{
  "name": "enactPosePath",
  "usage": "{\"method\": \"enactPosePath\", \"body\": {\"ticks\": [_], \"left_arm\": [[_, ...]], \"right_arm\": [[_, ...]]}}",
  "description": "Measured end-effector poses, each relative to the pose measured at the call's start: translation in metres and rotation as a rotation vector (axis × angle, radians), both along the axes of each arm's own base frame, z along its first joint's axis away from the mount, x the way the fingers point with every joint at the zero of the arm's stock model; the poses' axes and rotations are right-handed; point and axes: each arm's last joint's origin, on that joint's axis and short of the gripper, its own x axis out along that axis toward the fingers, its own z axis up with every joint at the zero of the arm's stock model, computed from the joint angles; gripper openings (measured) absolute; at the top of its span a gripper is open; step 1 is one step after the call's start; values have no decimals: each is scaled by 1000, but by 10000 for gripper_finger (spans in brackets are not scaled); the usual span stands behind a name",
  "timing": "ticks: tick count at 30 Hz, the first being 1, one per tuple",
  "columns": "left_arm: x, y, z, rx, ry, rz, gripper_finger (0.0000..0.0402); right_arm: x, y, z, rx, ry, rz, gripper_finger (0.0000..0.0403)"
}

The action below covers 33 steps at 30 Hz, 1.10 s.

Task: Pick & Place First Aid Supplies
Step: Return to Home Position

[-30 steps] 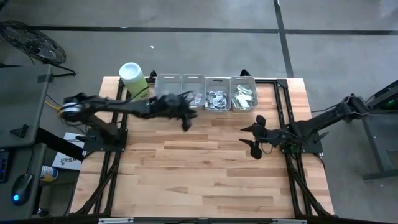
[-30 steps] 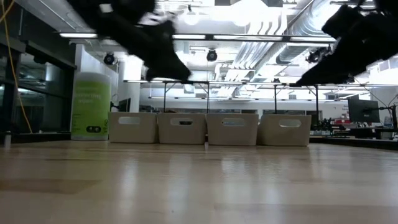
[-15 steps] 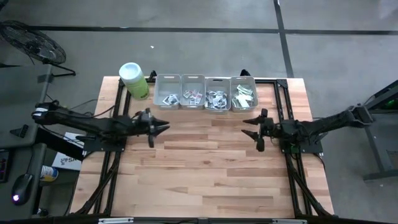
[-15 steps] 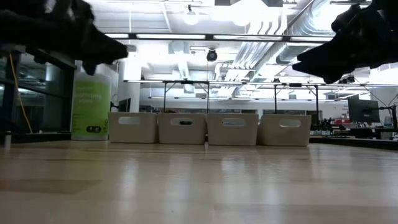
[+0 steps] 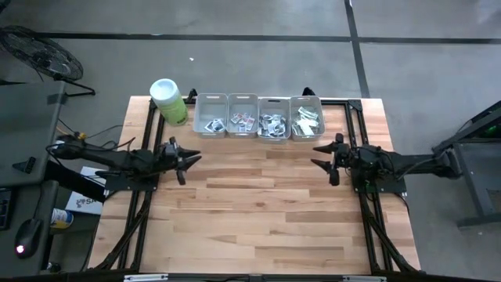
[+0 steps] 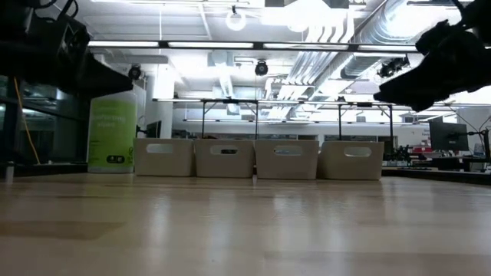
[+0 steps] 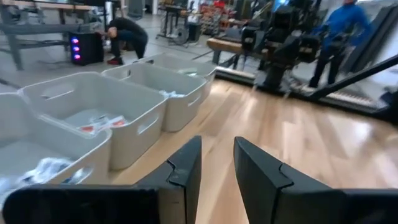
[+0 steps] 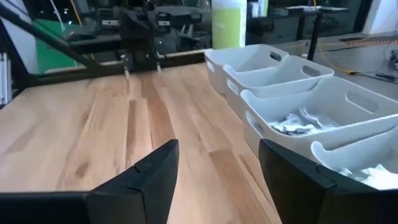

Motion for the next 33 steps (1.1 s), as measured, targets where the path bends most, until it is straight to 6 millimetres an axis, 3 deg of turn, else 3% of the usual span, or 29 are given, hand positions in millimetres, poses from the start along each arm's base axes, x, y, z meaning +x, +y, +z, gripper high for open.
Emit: {"method": "enactPosePath", "body": {"ticks": [17,33], "left_arm": [[-12,2,4,227,18,-34,94],[-12,3,3,261,33,-14,94]], "right_arm": [[-10,1,5,40,-75,135,214],[-10,-1,5,145,-99,61,213]]}}
